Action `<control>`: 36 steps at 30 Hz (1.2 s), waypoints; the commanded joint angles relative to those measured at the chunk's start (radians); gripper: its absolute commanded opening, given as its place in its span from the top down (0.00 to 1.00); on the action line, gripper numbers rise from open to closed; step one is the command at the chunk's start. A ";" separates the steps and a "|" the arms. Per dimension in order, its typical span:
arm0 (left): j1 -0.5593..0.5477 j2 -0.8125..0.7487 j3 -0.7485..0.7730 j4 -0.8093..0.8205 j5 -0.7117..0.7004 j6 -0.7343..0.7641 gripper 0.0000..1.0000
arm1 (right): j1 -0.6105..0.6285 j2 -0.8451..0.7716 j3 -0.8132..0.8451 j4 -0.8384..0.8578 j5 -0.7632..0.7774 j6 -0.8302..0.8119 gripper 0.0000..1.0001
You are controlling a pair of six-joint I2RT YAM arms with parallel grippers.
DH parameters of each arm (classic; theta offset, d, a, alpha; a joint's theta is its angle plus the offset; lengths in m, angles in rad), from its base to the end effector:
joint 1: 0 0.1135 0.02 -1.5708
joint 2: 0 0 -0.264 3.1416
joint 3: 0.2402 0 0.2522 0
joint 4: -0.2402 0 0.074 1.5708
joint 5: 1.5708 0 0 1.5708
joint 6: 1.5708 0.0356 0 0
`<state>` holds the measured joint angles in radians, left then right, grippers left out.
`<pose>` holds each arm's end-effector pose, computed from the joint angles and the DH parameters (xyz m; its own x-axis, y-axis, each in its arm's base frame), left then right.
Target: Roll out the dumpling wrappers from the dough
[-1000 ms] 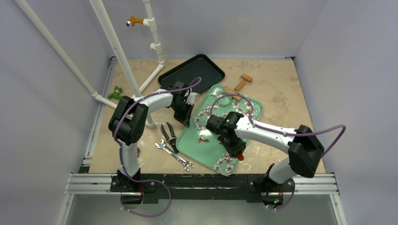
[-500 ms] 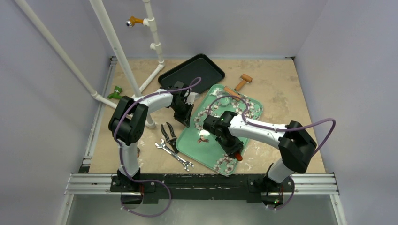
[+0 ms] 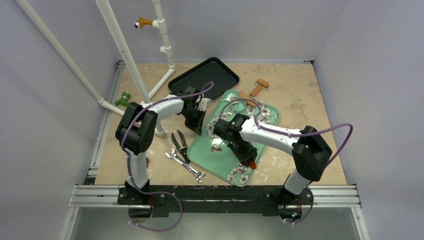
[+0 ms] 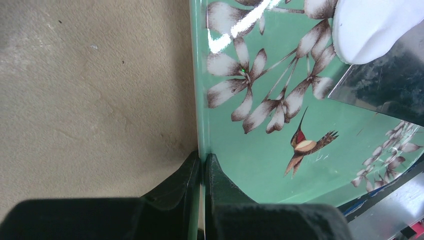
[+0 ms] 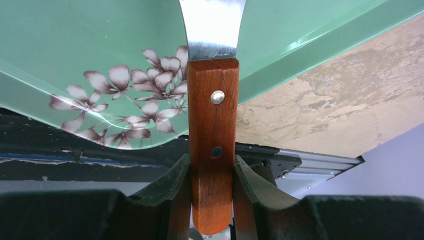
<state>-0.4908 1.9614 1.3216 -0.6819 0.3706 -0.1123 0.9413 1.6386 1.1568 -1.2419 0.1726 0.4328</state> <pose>0.3284 -0.1901 0.1556 -0.9074 0.3665 -0.2056 0.4190 0.8263 -0.3764 0.1616 0.2115 0.2088 -0.8687 -0.4908 0.0671 -0.4928 0.8424 -0.2180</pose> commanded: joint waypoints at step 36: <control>0.023 -0.052 0.028 -0.030 0.008 0.015 1.00 | -0.010 -0.097 0.024 -0.136 0.058 0.003 1.00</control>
<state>-0.4843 1.9614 1.3216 -0.6815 0.3721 -0.1127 0.9348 1.5658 1.1877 -1.3582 0.2359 0.4259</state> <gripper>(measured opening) 0.040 0.280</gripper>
